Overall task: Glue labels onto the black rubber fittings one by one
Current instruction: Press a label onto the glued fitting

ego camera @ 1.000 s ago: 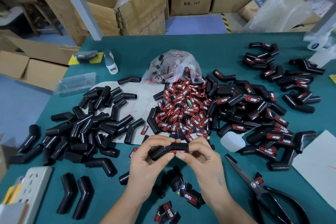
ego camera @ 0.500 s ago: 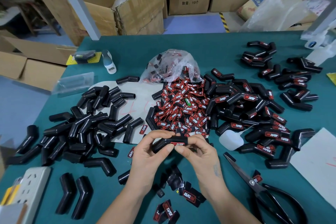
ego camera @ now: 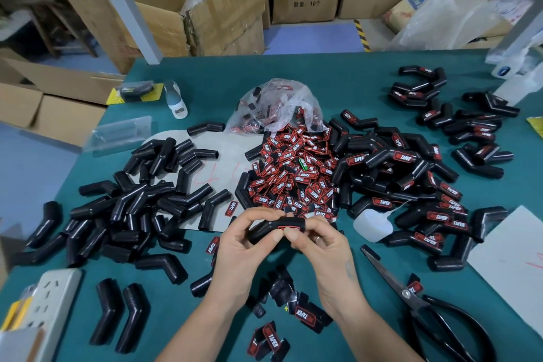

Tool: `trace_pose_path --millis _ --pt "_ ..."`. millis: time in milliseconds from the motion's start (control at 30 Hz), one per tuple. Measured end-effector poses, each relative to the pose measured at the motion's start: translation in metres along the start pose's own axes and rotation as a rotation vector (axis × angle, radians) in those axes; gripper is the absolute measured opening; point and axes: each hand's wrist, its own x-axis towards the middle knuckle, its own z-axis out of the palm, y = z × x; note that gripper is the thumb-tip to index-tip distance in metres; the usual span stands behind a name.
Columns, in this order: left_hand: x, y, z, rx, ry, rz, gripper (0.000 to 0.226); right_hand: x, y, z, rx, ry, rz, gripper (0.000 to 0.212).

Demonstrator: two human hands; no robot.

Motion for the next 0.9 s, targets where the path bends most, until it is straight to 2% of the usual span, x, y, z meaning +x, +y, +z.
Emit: trace_pose_path --millis 100,233,800,900 --pt "0.0006 0.0001 -0.0003 -0.020 0.001 -0.016 0.022 0.0011 0.0009 -0.0009 -0.006 -0.004 0.000 0.022" --pt "0.0008 0.0003 0.0004 -0.051 0.003 -0.043 0.023 0.0020 0.0025 -0.0023 -0.010 -0.010 0.006 0.016" --pt "0.0015 0.0006 0.0003 -0.068 0.003 -0.056 0.023 0.0005 -0.0035 -0.0033 -0.048 -0.032 0.023 0.014" --pt "0.0008 0.0007 -0.0004 -0.060 -0.001 -0.054 0.023 -0.0001 -0.0034 -0.0031 -0.035 -0.032 0.034 0.022"
